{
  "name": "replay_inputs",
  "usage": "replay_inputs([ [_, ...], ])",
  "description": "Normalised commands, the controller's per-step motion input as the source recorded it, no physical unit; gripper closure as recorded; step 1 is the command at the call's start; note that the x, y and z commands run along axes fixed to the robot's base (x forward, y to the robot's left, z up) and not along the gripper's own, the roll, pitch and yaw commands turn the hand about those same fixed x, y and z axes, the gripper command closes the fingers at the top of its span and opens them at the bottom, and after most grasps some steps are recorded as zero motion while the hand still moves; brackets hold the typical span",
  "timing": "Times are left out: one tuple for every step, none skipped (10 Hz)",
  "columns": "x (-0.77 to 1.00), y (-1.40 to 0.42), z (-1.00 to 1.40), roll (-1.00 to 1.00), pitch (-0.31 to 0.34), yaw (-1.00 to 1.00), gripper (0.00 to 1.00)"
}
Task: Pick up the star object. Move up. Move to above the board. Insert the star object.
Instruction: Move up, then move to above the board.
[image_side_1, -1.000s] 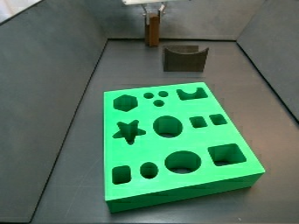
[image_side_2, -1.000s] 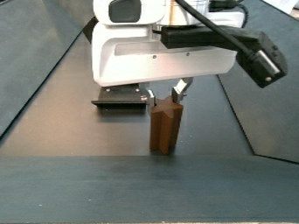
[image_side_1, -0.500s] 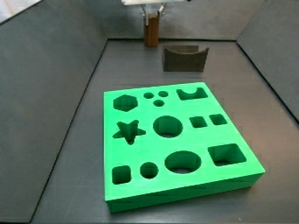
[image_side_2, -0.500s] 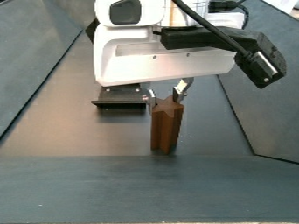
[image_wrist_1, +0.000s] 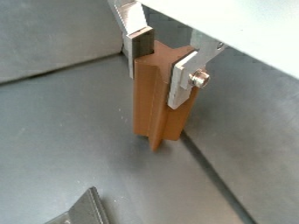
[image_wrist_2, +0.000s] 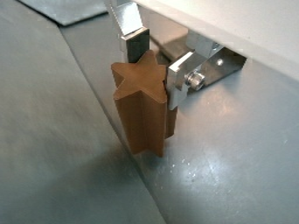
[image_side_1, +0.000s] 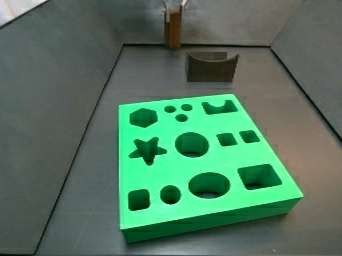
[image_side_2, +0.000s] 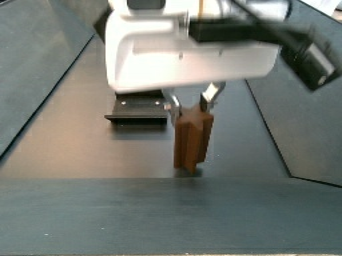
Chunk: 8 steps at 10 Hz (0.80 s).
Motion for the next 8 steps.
replay_inputs([
  [-0.01, 0.00, 0.47, 0.05, 0.049, -0.03, 1.00],
  [-0.01, 0.00, 0.36, 0.06, 0.061, -0.03, 1.00],
  [-0.12, 0.20, 1.00, -0.33, 0.477, -0.10, 1.00],
  [-0.12, 0.20, 1.00, -0.32, 0.477, -0.09, 1.00],
  [-0.09, 0.19, 1.00, -0.26, 0.363, -0.07, 1.00],
  [-0.08, 0.18, 1.00, -0.22, 0.294, -0.06, 1.00],
  [-0.08, 0.18, 1.00, -0.14, 0.180, -0.05, 1.00],
  [-0.08, 0.17, 1.00, -0.09, 0.114, -0.04, 1.00],
])
